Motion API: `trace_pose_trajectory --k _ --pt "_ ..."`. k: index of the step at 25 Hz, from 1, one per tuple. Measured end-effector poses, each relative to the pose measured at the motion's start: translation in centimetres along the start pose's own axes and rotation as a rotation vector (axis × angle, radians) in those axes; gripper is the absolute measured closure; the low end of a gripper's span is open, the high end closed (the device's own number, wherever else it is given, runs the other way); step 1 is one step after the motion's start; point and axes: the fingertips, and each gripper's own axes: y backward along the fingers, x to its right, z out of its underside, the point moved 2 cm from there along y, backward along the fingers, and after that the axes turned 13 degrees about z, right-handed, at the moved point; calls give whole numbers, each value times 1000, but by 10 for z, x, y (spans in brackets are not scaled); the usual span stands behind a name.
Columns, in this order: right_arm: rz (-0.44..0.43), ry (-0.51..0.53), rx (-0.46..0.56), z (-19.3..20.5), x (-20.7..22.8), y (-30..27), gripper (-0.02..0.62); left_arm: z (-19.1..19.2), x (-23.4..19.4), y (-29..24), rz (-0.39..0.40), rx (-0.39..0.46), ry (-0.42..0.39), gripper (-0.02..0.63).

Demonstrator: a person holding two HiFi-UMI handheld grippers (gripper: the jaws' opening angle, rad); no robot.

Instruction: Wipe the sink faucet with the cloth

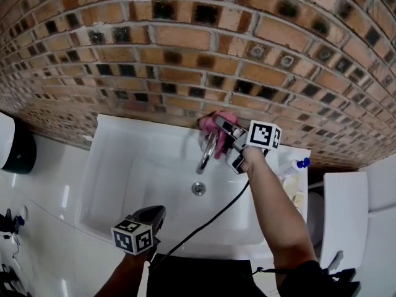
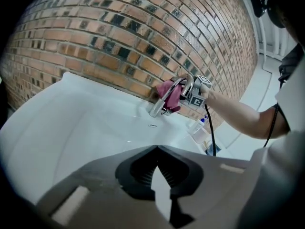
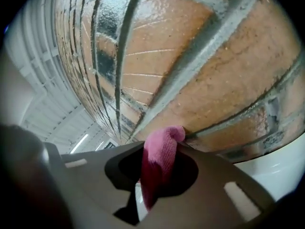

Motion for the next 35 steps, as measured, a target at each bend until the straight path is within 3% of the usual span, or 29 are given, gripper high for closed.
trace_pose_trajectory --k 8,11,14,19,35 --pt "-44 23 -2 -2 -17 0 549 0 -2 5 18 -11 -13 601" --pt "-99 43 -10 -3 -37 8 549 -1 -2 7 33 -20 -25 601" --pt "13 104 -52 1 -40 18 549 -4 -2 11 47 -24 -40 601" --pt "-108 349 -82 10 -93 25 549 -9 -4 21 68 -25 -68 601" --pt "62 859 -63 68 -137 51 549 -10 -4 48 141 -74 -168 601"
